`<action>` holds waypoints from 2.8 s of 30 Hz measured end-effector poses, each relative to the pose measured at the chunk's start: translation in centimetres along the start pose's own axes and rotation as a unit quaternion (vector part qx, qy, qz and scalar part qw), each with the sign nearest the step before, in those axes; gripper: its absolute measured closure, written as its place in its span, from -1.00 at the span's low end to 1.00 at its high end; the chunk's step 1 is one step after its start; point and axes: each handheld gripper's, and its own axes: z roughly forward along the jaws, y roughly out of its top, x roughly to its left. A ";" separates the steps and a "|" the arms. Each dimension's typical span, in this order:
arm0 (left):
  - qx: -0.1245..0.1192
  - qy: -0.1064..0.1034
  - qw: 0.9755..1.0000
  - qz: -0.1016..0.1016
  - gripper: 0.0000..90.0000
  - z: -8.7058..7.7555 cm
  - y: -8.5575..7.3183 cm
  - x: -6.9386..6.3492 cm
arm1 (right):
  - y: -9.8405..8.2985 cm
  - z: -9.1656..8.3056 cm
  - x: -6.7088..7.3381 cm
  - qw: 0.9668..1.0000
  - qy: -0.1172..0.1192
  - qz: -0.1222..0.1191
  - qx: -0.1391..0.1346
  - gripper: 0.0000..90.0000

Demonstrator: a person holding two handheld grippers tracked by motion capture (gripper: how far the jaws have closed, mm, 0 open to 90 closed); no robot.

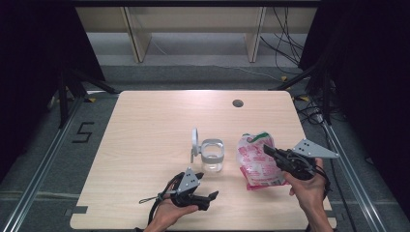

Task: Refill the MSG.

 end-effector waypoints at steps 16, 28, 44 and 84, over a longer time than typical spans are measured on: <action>0.013 -0.007 1.000 0.013 -0.54 1.3 -0.2 -0.8 | -0.6 -0.9 1.1 1.000 0.002 0.002 -0.014 1.00; 0.026 -0.031 0.998 0.047 -0.50 6.6 1.2 -4.3 | -0.2 -0.6 1.3 1.000 0.004 0.004 -0.012 1.00; 0.009 -0.002 0.999 0.035 -0.41 8.7 3.0 -5.4 | 2.7 -0.5 2.6 0.999 0.024 0.007 -0.031 1.00; -0.073 0.022 0.997 0.005 0.57 10.1 3.4 -4.2 | 6.0 5.4 3.8 0.999 0.040 -0.020 -0.027 1.00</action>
